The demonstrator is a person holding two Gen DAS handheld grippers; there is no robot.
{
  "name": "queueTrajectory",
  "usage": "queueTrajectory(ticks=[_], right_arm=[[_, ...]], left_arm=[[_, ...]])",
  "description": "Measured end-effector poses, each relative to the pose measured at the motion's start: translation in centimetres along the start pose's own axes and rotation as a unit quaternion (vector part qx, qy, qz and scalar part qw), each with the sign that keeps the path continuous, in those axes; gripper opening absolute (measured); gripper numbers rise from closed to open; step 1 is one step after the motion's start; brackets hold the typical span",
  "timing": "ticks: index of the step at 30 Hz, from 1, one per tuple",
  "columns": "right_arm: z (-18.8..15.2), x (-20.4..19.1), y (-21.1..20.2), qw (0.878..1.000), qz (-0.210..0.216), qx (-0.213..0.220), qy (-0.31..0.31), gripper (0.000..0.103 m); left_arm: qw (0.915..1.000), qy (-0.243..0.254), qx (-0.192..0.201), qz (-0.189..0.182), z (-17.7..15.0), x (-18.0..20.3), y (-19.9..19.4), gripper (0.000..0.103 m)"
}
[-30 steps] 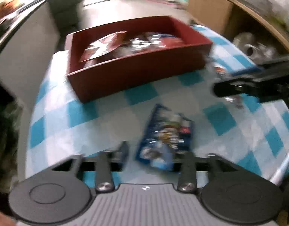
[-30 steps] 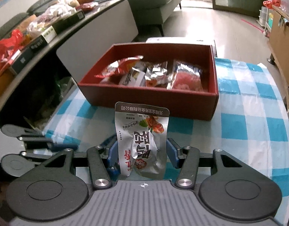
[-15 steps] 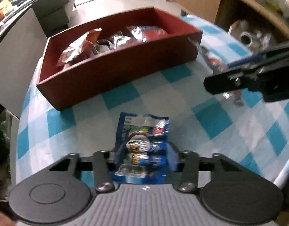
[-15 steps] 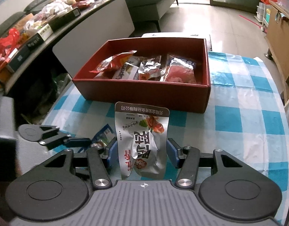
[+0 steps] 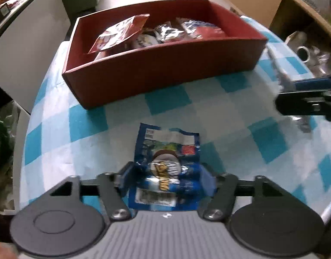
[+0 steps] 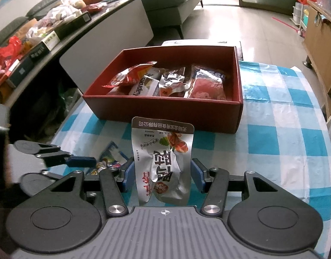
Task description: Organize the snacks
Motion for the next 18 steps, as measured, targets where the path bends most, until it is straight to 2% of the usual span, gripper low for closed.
queueTrajectory(ticks=[5, 6, 9, 13, 18], right_arm=[[-0.1, 0.0, 0.0, 1.000, 0.003, -0.002, -0.002, 0.061], [-0.1, 0.0, 0.0, 1.000, 0.004, -0.002, -0.002, 0.061], [-0.3, 0.0, 0.1, 1.000, 0.004, -0.006, -0.005, 0.061], [-0.1, -0.6, 0.2, 1.000, 0.007, -0.005, -0.012, 0.061], [0.3, -0.3, -0.3, 1.000, 0.005, 0.007, -0.004, 0.061]], left_arm=[[0.9998, 0.015, -0.009, 0.004, -1.3, -0.2, 0.3, 0.073], [0.9999, 0.015, -0.004, 0.002, -1.4, -0.4, 0.3, 0.073], [1.0000, 0.003, 0.000, 0.003, -1.5, -0.5, -0.4, 0.062], [0.9995, -0.019, -0.003, -0.025, -1.4, -0.3, -1.0, 0.062], [0.9976, -0.047, 0.023, -0.047, -0.1, -0.6, -2.7, 0.062]])
Point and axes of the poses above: each gripper's, at about its wrist camera, not at the fingertips, and y roughly the way its jaws point, x to its right, z to its top, the point moved 9 cm from there along y, roughly the way its jaws point, and after that the axes turned 1 degree about -x, right-handed, at the moved point
